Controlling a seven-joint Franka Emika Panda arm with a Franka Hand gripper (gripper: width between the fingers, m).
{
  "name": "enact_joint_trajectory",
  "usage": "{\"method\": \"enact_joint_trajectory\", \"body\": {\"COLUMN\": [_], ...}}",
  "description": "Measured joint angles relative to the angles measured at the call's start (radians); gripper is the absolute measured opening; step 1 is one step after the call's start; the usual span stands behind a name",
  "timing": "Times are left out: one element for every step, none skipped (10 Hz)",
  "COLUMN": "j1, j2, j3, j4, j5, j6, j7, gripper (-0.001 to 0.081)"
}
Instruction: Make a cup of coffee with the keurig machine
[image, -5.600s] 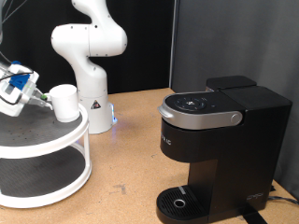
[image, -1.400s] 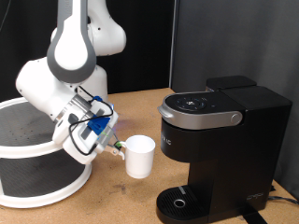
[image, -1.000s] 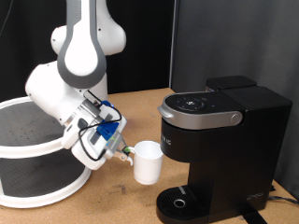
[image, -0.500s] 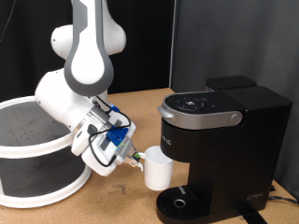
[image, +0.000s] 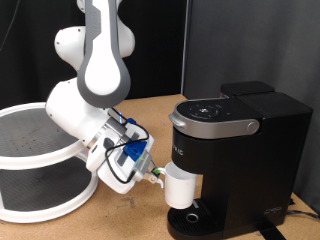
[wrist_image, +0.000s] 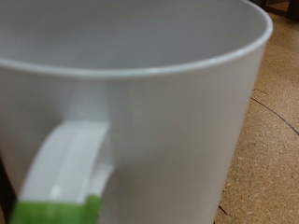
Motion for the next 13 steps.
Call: {"method": "enact_joint_trajectory", "body": {"j1": [0.000, 0.000, 0.000, 0.000, 0.000, 0.000, 0.000, 0.000, 0.000, 0.000, 0.000, 0.000, -0.001], "j2": [0.011, 0.025, 0.040, 0.057, 0.075, 0.092, 0.109, 0.124, 0.135, 0.145, 0.153, 0.157, 0.161], "j3": [0.007, 0.013, 0.018, 0.021, 0.024, 0.027, 0.029, 0.031, 0.033, 0.033, 0.033, 0.033, 0.033], "j4": [0.010, 0.019, 0.028, 0.035, 0.043, 0.050, 0.056, 0.064, 0.069, 0.074, 0.077, 0.079, 0.080], "j5": [0.005, 0.011, 0.016, 0.020, 0.028, 0.040, 0.051, 0.065, 0.078, 0.084, 0.085, 0.085, 0.085], "j6": [0.003, 0.005, 0.009, 0.012, 0.012, 0.013, 0.013, 0.012, 0.009, 0.004, -0.006, -0.013, -0.019], "j7": [0.000, -0.001, -0.004, -0.010, -0.021, -0.036, -0.048, -0.060, -0.074, -0.082, -0.085, -0.085, -0.085], "gripper": [0.0075, 0.0075, 0.0075, 0.0075, 0.0075, 0.0075, 0.0075, 0.0075, 0.0075, 0.0075, 0.0075, 0.0075, 0.0254]}}
